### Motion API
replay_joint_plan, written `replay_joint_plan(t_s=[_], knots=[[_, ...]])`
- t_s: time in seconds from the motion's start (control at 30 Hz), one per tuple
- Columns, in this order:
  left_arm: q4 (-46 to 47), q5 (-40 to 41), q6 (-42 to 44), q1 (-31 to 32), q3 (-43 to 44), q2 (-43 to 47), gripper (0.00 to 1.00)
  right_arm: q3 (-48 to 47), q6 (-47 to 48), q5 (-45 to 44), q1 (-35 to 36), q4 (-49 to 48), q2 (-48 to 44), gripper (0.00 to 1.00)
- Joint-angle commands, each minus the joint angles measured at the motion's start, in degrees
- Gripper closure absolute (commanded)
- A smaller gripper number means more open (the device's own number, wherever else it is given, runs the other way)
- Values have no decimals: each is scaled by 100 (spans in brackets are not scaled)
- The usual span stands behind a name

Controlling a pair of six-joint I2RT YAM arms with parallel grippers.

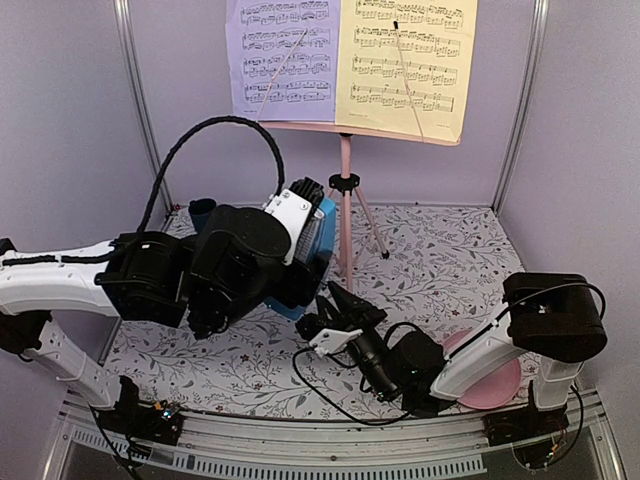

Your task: Set up the instrument practice props

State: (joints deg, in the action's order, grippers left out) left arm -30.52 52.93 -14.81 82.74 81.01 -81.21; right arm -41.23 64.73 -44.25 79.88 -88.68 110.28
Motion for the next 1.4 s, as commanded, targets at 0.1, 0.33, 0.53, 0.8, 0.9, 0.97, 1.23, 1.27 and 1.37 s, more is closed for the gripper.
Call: replay_joint_plan(t_s=[0.1, 0.33, 0.53, 0.8, 0.9, 0.97, 1.23, 1.27, 1.37], knots=[[701, 55, 151, 84, -226, 341, 70, -196, 330, -127, 35, -1626, 20, 67], [716, 138, 149, -4, -474, 642, 70, -107, 568, -115, 118, -1628, -170, 66], [1213, -188, 251, -13, -816, 919, 70, -234, 845, -13, 166, -1630, -94, 63], [1364, -334, 341, -4, -900, 1030, 70, -533, 1134, 13, 263, -1630, 73, 59], [1357, -338, 340, -10, -922, 1028, 70, -585, 1201, -26, 298, -1632, 35, 61], [1352, -344, 338, -13, -933, 1029, 70, -591, 1282, -43, 312, -1634, -3, 61], [1108, -233, 241, -75, -938, 997, 70, -514, 1525, -120, 388, -1634, -200, 69], [1094, -230, 228, -81, -950, 1012, 70, -509, 1545, -145, 388, -1634, -226, 69], [1084, -235, 190, -115, -989, 1068, 70, -480, 1543, -185, 400, -1630, -297, 66]])
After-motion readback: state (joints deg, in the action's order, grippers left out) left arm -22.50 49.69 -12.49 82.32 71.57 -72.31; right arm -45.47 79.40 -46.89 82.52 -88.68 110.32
